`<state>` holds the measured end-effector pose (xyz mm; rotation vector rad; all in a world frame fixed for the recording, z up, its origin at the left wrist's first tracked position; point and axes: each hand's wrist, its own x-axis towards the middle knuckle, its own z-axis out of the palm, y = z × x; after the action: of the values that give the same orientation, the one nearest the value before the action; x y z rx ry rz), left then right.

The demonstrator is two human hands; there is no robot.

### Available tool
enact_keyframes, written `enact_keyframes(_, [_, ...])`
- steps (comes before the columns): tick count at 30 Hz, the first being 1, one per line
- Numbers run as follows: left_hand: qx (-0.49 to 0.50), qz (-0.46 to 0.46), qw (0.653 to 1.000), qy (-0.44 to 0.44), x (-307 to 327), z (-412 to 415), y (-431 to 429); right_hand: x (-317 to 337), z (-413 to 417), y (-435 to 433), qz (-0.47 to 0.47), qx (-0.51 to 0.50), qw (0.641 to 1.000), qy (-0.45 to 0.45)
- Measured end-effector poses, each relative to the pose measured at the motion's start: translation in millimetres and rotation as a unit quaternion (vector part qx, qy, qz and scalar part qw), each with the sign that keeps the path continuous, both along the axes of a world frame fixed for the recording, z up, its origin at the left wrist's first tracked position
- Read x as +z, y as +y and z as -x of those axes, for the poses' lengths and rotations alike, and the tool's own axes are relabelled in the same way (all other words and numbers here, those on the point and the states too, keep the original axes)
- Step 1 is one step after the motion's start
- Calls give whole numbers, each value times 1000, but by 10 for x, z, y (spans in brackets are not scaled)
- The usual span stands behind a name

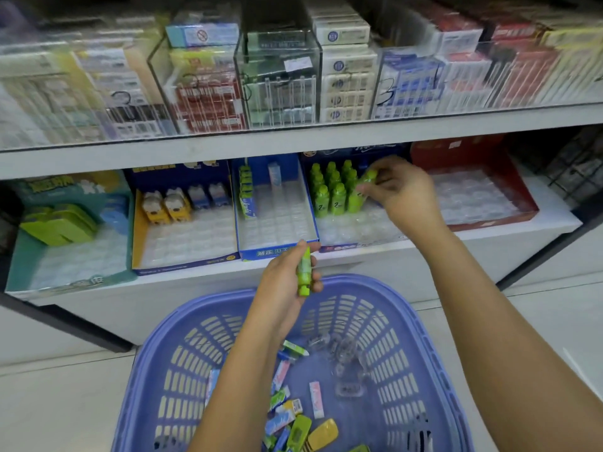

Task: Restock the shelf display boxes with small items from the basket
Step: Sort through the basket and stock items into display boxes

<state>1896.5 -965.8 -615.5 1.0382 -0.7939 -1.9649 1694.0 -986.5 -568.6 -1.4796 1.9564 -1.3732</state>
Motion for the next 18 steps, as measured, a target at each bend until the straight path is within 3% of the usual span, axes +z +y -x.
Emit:
enact_keyframes(4, [-40, -17, 999, -3, 22, -73, -13, 46, 234, -82, -7, -5, 1000, 17])
enact_keyframes(9, [-18, -19, 1000, -18, 29, -64, -47, -29, 56, -122, -35, 60, 998, 4])
enact_keyframes(18, [48, -23, 998, -23, 92, -113, -87, -299, -361, -200, -32, 104, 986, 130])
